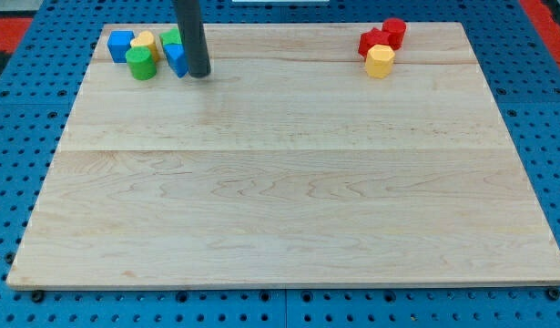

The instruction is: Push blue cube to the top of yellow heart

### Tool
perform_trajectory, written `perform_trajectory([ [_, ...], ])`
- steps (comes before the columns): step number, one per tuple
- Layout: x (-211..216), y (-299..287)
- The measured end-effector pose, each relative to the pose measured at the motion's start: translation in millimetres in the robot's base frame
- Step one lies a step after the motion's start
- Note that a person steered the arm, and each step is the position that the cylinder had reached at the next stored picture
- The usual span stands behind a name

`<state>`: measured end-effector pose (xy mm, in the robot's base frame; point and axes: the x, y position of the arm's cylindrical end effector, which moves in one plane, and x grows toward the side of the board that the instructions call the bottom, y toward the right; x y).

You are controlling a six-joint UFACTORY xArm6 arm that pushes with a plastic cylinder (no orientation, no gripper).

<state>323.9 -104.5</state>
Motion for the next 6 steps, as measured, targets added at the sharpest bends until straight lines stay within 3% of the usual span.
perform_trajectory([
  [1, 59, -25],
  [2, 67, -119],
  [3, 47, -166],
  [5, -71, -120],
  [6, -108, -120],
])
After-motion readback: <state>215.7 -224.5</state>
